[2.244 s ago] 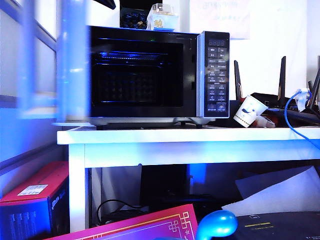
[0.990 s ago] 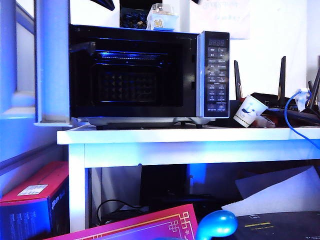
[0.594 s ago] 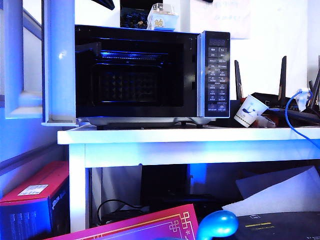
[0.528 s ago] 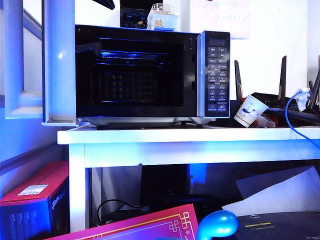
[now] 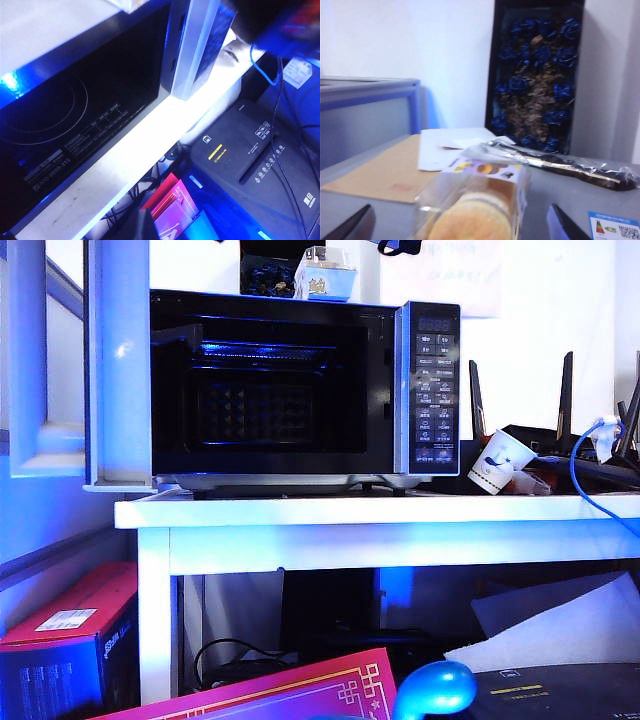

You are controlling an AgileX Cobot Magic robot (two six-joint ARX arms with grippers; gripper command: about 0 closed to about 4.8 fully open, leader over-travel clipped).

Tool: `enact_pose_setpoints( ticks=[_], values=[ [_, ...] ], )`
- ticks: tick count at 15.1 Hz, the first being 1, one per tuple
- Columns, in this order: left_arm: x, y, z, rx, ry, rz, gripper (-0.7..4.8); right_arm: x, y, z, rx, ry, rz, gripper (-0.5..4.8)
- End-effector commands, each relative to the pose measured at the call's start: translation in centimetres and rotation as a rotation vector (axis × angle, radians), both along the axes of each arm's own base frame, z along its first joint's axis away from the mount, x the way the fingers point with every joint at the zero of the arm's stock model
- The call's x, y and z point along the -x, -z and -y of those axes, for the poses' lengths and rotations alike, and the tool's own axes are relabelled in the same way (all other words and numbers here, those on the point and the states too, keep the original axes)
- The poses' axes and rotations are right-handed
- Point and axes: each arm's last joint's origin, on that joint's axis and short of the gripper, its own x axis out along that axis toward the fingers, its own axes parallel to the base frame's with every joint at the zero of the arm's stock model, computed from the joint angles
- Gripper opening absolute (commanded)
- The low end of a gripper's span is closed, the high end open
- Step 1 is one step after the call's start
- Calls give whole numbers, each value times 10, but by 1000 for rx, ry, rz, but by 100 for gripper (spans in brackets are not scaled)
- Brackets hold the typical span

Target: Open the microwave door, place the box of snacks from the top of the microwave inside, then close the microwave door.

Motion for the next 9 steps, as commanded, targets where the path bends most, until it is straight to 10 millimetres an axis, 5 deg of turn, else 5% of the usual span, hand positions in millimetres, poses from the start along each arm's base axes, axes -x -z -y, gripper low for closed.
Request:
enact_pose_setpoints(
  ticks=[1,9],
  values=[
    [4,-7,-1,10,3,28,-6,-3,-3,-16,-5,4,34,479],
    [6,-8,-2,12,3,33,-6,-15,20,-39,-24,138,11,479]
  ],
)
